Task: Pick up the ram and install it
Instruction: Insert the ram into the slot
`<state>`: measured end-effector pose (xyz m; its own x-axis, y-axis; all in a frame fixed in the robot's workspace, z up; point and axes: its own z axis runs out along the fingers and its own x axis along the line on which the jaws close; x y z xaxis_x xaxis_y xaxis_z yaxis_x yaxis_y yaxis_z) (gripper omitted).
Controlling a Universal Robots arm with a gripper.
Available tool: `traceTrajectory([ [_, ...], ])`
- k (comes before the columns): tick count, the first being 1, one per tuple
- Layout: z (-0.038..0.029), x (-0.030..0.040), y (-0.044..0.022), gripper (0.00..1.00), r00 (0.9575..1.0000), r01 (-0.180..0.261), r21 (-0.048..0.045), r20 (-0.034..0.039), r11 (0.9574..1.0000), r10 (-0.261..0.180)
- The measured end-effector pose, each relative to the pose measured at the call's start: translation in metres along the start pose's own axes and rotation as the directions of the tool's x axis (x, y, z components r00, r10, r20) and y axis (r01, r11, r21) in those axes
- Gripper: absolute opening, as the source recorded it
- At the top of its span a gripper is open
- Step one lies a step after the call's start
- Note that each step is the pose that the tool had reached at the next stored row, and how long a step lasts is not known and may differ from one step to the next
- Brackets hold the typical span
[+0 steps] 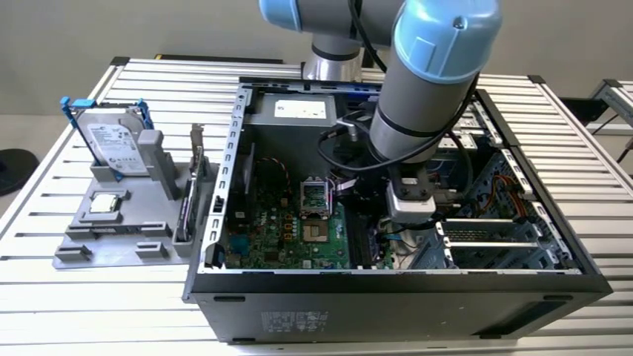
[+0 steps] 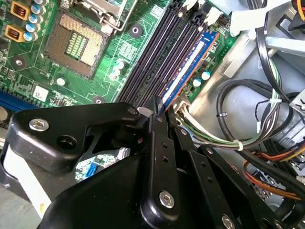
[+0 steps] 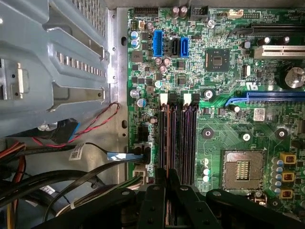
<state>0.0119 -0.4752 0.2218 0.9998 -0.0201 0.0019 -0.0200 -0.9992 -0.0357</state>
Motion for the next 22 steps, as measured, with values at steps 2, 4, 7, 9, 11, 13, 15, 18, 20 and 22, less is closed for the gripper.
traceTrajectory([
  [2,0.0008,0.0004,-0.0016,0.00,1.0000,0.000,-0.0178,-0.0004,0.9998,0.000],
  [4,0.0010,0.0006,-0.0029,0.00,1.0000,0.000,-0.0371,-0.0007,0.9993,0.000],
  [7,0.0012,0.0006,-0.0031,0.00,1.0000,0.001,-0.0376,-0.0007,0.9993,-0.001],
  [9,0.0015,0.0007,-0.0035,0.00,1.0000,0.001,-0.0373,-0.0008,0.9993,-0.001],
  [11,0.0016,0.0007,-0.0038,0.00,1.0000,0.001,-0.0371,-0.0008,0.9993,-0.001],
  [13,0.0020,0.0008,-0.0042,0.00,1.0000,0.000,-0.0364,-0.0008,0.9993,0.000],
  [15,0.0025,0.0013,-0.0046,0.00,1.0000,0.000,-0.0353,-0.0007,0.9994,0.000],
  [18,0.0032,0.0020,-0.0052,0.00,1.0000,0.000,-0.0340,-0.0007,0.9994,0.000],
  [20,0.0035,0.0022,-0.0059,0.00,1.0000,0.000,-0.0337,-0.0007,0.9994,0.000],
  [22,0.0037,0.0022,-0.0063,0.00,1.0000,0.001,-0.0335,-0.0007,0.9994,-0.001],
])
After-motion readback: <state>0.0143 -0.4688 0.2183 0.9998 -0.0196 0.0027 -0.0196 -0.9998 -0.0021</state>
